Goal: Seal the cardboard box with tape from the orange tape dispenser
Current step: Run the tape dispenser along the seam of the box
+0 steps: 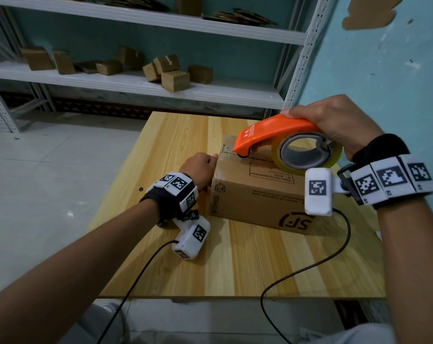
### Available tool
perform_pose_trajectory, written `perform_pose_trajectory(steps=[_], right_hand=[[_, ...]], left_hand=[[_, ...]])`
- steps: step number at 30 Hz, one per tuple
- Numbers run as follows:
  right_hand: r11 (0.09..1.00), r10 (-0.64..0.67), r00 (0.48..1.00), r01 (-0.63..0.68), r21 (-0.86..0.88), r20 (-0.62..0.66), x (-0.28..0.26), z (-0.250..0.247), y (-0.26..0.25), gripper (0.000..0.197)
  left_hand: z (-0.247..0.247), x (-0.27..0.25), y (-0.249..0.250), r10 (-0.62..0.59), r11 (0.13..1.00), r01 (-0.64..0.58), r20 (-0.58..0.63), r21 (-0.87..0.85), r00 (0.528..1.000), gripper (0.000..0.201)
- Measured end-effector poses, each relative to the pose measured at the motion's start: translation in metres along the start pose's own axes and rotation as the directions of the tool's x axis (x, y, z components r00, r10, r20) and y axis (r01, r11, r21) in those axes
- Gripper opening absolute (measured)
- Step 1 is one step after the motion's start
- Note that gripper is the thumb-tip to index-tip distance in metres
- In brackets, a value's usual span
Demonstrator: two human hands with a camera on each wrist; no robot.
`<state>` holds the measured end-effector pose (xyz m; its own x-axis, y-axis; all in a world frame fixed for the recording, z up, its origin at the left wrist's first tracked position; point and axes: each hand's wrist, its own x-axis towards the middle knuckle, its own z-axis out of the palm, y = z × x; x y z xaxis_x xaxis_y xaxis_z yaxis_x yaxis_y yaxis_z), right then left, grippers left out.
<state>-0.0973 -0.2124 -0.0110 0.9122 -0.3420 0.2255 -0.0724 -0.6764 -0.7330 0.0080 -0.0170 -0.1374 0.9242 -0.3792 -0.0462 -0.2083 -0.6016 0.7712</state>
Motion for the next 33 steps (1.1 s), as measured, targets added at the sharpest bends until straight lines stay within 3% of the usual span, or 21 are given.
perform_pose_trajectory(steps=[9,15,24,33], right_hand=[[1.0,0.001,1.0,-0.001,0.001,-0.021,0.0023,0.0007,0.0018,0.061],[1.0,0.008,1.0,-0.008,-0.001,0.001,0.0007,-0.0004,0.0,0.043],[1.0,0.006,1.0,-0.006,-0.002,-0.016,0.003,0.0008,0.0026,0.06],[1.0,0.003,1.0,-0.003,-0.004,-0.008,0.0022,0.0012,0.0021,0.056]], left_hand=[[-0.0013,-0.0013,0.0026,-0.005,1.0,0.004,0.007,0.023,1.0,0.04],[-0.0023,-0.0029,0.0041,-0.002,0.999,0.002,-0.001,0.044,1.0,0.04],[-0.0013,-0.0021,0.0034,-0.005,0.997,0.006,-0.016,0.072,1.0,0.039],[0.0002,-0.003,0.0017,-0.039,0.996,0.038,0.0,0.078,0.999,0.02]])
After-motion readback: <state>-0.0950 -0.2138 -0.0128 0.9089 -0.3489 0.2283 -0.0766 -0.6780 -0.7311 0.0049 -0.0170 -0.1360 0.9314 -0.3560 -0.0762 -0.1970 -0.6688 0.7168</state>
